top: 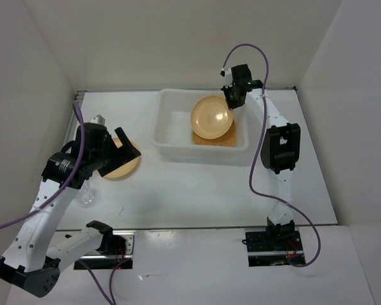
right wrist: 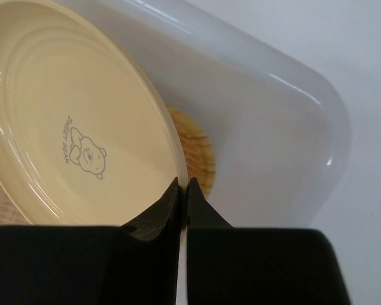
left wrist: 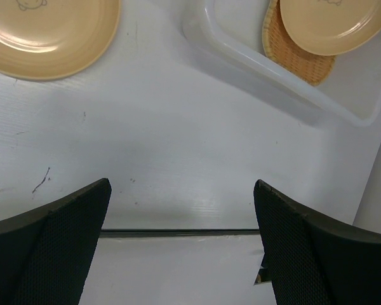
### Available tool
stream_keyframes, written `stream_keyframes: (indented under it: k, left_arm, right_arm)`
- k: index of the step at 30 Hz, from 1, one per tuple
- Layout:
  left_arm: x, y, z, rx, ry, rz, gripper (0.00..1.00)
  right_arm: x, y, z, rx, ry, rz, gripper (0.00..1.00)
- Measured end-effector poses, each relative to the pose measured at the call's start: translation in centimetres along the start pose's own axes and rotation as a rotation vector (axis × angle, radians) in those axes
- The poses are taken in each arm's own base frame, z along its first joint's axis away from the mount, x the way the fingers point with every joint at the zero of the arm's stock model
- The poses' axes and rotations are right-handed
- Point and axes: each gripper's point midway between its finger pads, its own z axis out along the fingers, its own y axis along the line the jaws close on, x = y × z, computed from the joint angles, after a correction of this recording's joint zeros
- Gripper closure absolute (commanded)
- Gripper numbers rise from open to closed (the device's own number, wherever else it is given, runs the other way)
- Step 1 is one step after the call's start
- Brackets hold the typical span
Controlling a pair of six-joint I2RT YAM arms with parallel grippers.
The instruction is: Place the mixed dishes into the plastic bin
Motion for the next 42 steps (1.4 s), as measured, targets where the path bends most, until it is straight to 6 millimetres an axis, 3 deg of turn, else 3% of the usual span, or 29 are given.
stream_keyframes:
  k: [3, 8, 10, 11, 14, 17, 21, 24, 26, 28, 31, 33, 35, 37, 40, 42]
  left_arm:
    - [-0.1, -0.1, 0.1, 0.004, -0.003, 0.000, 0.00]
    - [-0.3, -0.3, 0.1, 0.011, -0.011, -0.001, 0.00]
    - [-0.3, -0.4, 0.2, 0.014, -0.013, -0.001, 0.00]
    - [-0.4, -0.4, 0.2, 0.015, -0.014, -0.001, 0.00]
    - [-0.2, -0.2, 0.5, 0.010, -0.009, -0.001, 0.00]
    - [0.1, 0.0, 0.8, 0.005, -0.004, 0.000, 0.00]
    - [0.3, 0.3, 1.5, -0.003, 0.002, -0.005, 0.00]
    - [0.3, 0.4, 1.9, -0.007, 0.006, -0.004, 0.00]
    - [0.0, 0.4, 2.2, -0.006, -0.002, -0.008, 0.00]
    - [0.0, 1.0, 2.8, -0.020, -0.006, -0.021, 0.00]
    - [0.6, 3.1, 4.6, -0.063, 0.006, -0.069, 0.00]
    - [1.7, 5.0, 6.2, -0.098, 0.037, -0.125, 0.00]
    - [2.8, 7.0, 7.6, -0.124, 0.069, -0.185, 0.00]
    - [3.6, 8.6, 8.6, -0.139, 0.092, -0.246, 0.00]
    - [3.8, 10.3, 9.8, -0.146, 0.108, -0.347, 0.00]
    - [3.3, 10.9, 10.5, -0.146, 0.099, -0.382, 0.00]
  right_arm:
    - [-0.2, -1.3, 0.0, 0.073, -0.003, -0.008, 1.00]
    - [-0.1, -1.6, -0.1, 0.131, 0.006, -0.027, 0.97]
    - [-0.1, -1.6, 0.0, 0.146, 0.008, -0.033, 0.86]
    - [-0.1, -1.7, 0.0, 0.152, 0.007, -0.034, 0.66]
    - [0.4, -2.1, 0.2, 0.183, 0.023, -0.048, 0.23]
    - [1.4, -2.5, 0.4, 0.202, 0.052, -0.066, 0.14]
    - [2.1, -3.0, -0.2, 0.241, 0.074, -0.085, 0.14]
    - [0.8, -3.6, -2.5, 0.274, 0.038, -0.100, 0.12]
    - [-1.1, -4.4, -5.4, 0.298, -0.023, -0.097, 0.12]
    - [-3.2, -5.3, -9.1, 0.299, -0.108, -0.078, 0.12]
    - [-5.5, -7.6, -16.6, 0.249, -0.278, -0.029, 0.08]
    - [-3.6, -8.6, -21.2, 0.204, -0.348, -0.005, 0.08]
    - [0.2, -8.7, -23.6, 0.181, -0.355, 0.020, 0.07]
    - [4.6, -5.9, -23.3, 0.104, -0.314, 0.030, 0.06]
    - [11.3, -1.3, -20.2, -0.039, -0.198, 0.071, 0.04]
    - [15.1, -0.3, -18.5, -0.084, -0.118, 0.142, 0.04]
